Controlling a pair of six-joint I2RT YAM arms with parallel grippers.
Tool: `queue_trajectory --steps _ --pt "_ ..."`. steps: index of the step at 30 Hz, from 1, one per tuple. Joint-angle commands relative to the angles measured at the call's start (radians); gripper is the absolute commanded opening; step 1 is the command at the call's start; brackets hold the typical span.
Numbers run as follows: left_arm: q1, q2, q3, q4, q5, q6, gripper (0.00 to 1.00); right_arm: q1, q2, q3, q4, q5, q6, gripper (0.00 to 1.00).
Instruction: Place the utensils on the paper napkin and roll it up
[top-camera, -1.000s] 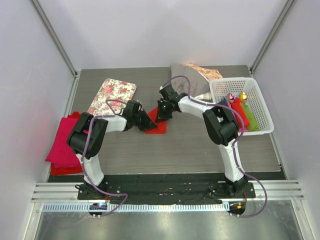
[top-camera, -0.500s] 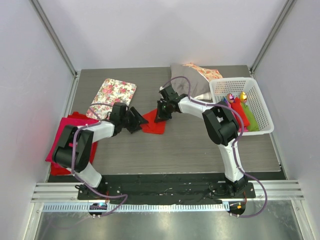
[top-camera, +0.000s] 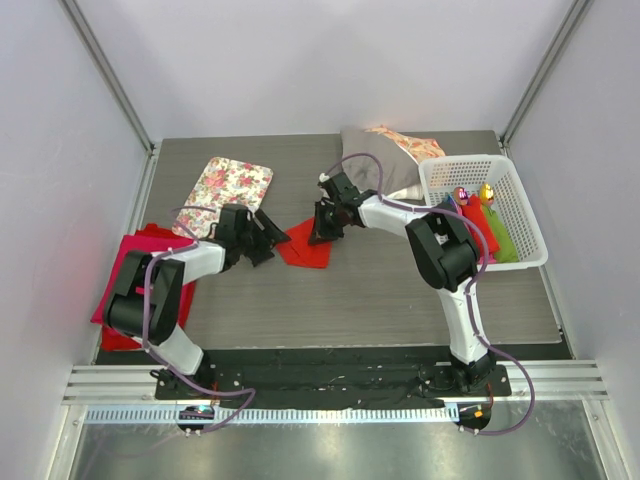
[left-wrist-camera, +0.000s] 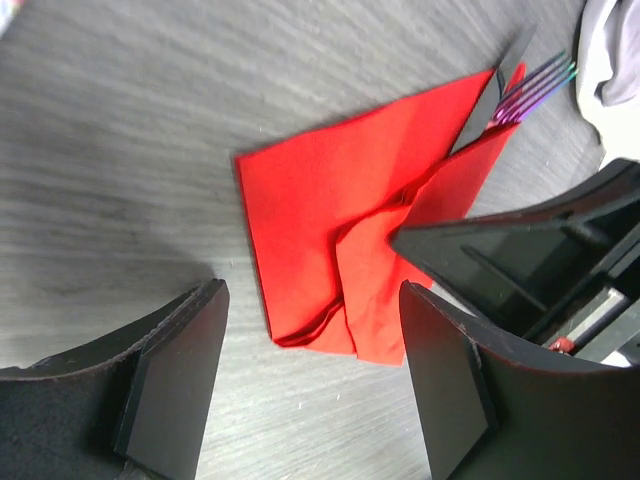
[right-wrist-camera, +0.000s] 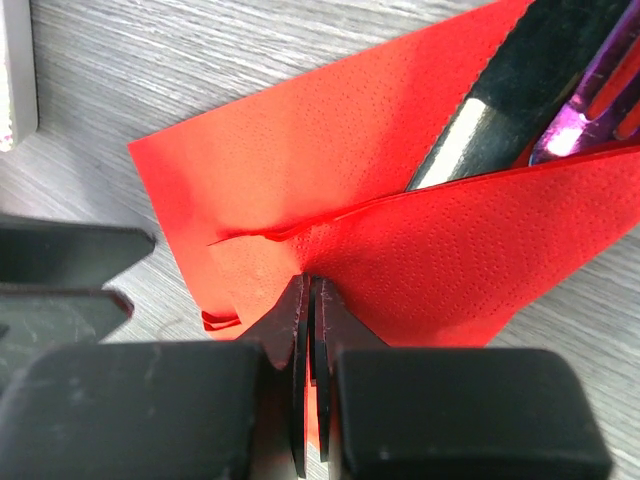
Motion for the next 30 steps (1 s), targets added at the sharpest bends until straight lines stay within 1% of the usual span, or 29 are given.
queue_trajectory --steps 1,8,10,11,16,20,24,27,30 --pt "0.015 0.051 0.042 0.011 -0.046 0.048 0.73 0.005 0.020 -0.068 -0.057 0.014 -0.068 0.01" --pt "0.014 0.120 0.042 0.060 -0.027 0.056 0.70 -0.015 0.016 -0.109 -0.060 -0.022 -0.102 0.01" --pt "0.015 0.145 0.027 0.119 0.016 0.038 0.68 -0.017 0.020 -0.114 -0.060 -0.026 -0.108 0.01" --pt "0.015 0.169 0.020 0.187 0.031 0.022 0.68 -0.017 0.023 -0.114 -0.060 -0.029 -0.110 0.01" --pt "0.015 0.234 -0.019 0.407 0.091 -0.074 0.66 -0.018 0.034 -0.109 -0.062 -0.036 -0.108 0.01" --pt "0.015 0.264 -0.014 0.508 0.100 -0.088 0.66 -0.018 0.037 -0.105 -0.065 -0.039 -0.110 0.01" --pt "0.015 0.309 0.032 0.513 0.116 -0.081 0.68 -0.017 0.039 -0.105 -0.065 -0.039 -0.107 0.01" --pt "0.015 0.330 0.039 0.510 0.114 -0.075 0.68 -0.018 0.037 -0.105 -0.066 -0.039 -0.108 0.01" --pt "0.015 0.337 0.061 0.446 0.117 -0.042 0.70 -0.020 0.039 -0.105 -0.066 -0.041 -0.108 0.01"
